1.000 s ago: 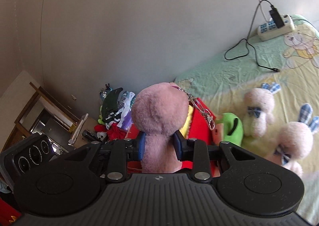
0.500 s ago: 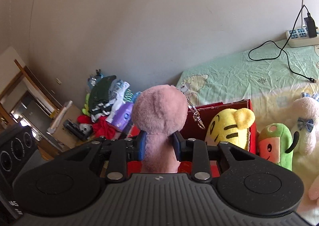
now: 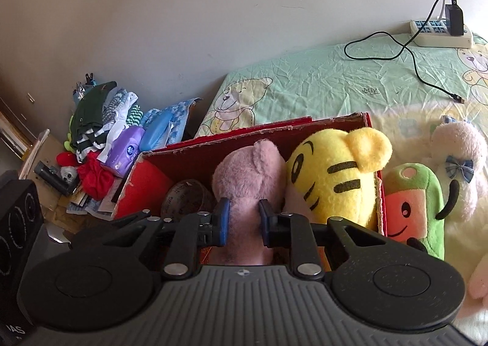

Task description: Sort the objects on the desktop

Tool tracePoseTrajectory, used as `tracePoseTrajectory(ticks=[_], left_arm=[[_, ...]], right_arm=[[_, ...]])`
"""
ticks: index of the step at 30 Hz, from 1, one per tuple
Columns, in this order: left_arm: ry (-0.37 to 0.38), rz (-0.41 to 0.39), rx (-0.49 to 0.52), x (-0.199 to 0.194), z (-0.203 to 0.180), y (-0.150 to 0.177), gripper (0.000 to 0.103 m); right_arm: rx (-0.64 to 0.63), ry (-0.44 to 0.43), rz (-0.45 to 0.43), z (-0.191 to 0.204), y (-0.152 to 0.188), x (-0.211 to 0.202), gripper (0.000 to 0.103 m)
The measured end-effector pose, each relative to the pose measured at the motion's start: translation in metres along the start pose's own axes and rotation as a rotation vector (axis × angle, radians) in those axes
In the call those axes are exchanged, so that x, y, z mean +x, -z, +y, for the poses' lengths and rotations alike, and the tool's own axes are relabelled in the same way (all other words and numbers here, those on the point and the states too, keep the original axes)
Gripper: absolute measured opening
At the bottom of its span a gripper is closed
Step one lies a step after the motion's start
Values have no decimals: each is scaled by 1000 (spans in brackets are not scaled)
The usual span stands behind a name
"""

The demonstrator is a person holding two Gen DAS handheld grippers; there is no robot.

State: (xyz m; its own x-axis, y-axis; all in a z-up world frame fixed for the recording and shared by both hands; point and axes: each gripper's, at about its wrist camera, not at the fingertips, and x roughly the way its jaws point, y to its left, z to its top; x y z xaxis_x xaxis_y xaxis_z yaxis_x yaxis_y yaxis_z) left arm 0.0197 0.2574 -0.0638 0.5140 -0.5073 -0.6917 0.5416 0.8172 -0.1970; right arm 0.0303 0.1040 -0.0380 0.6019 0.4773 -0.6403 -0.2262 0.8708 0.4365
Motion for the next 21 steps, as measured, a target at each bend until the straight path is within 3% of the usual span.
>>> tracePoseTrajectory(ticks=[5,10,16,21], left_arm=[[6,32,3,16,8,-6,93],[19,107,-8,33,15,-9,92],[2,110,14,30,7,-7,93],[0,112,6,23,9,-7,98]], right_arm=[[-19,26,-29,2,1,6,22],[-2,52,34,-1,-2,22,21],[-30,65,35,2,3,21,22],[7,62,26,-1,3,14,26]])
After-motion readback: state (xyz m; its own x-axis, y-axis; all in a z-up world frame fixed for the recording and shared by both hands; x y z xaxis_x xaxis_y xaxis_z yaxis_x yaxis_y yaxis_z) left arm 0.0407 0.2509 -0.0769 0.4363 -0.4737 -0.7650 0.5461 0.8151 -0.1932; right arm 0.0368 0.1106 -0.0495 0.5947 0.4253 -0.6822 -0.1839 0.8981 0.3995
